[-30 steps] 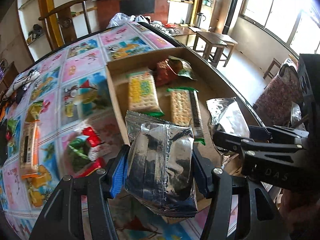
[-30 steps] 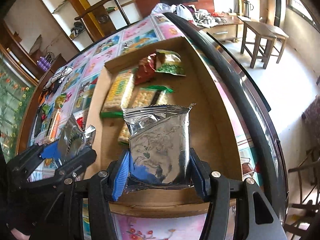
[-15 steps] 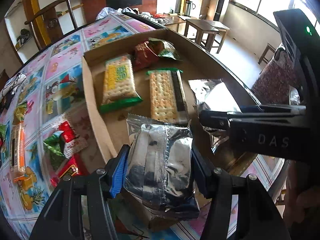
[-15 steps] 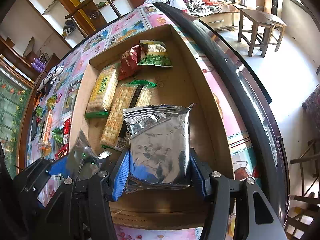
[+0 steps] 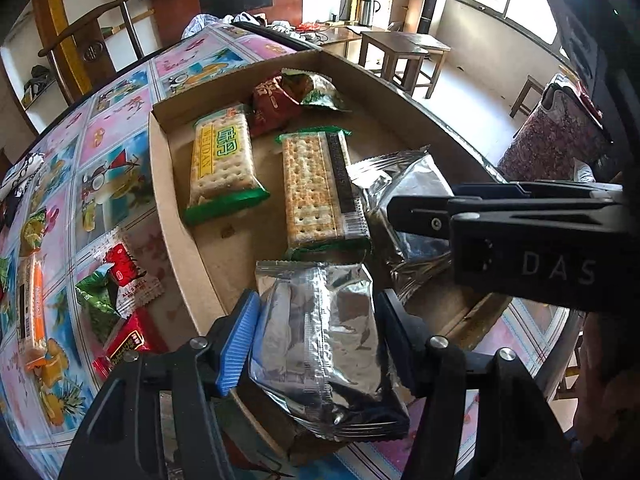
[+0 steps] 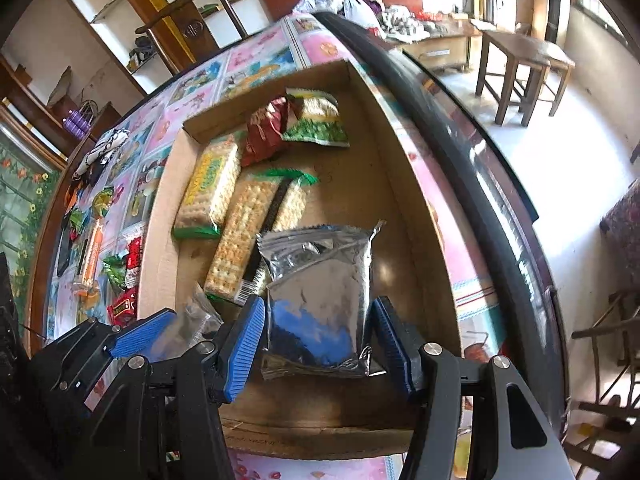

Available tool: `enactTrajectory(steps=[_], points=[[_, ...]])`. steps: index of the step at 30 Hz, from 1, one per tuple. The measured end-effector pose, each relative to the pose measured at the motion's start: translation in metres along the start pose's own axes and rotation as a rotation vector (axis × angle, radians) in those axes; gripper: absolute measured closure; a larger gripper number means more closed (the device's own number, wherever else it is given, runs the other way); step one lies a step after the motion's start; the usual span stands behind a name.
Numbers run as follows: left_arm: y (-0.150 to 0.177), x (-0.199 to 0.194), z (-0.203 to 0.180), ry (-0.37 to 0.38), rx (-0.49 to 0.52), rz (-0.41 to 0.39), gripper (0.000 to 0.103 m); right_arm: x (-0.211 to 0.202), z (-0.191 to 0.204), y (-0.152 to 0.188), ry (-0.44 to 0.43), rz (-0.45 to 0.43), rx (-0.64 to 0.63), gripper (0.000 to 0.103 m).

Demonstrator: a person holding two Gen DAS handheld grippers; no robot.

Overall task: Organize snacks
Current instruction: 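Lower the foil packets into the box and open both grippers, then withdraw both grippers from the box back over the snack pile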

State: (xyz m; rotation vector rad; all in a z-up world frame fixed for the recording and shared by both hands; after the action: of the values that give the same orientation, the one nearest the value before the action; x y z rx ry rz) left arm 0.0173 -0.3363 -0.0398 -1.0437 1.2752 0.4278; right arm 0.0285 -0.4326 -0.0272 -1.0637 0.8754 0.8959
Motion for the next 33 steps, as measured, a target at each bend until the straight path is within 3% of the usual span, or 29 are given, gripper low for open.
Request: enactTrajectory(steps=[7,13,33], points=[[-0.001,-0.014,-0.005,0.001,0.03,-0.041,0.036,-0.016,0.003,-0.005,0.023,-0.066,-0.002,0.043],[-0.002,-0.037,0.01,0.001,-0.004,-0.101,0.036,-0.026,0.01,-0.006,0.019,-0.105,0.007,0.043],[0.041,-0.099,0.151,-0.07,-0.289,-0.194,0.035,-0.007,0.128,0.007,-0.032,-0.086,-0.211,0.043]])
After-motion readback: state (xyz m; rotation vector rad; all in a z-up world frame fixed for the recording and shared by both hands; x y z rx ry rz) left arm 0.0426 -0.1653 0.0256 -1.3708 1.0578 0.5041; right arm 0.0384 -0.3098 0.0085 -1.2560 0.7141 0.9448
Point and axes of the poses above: each gripper's, at about its wrist camera, not at the fingertips, and x roughly the way its jaws point, z to its left, y to its underside, the point moved 9 cm from there along x, roughly the way its jaws point, and after that the axes turned 5 degrees about z, right-handed, at the moved point
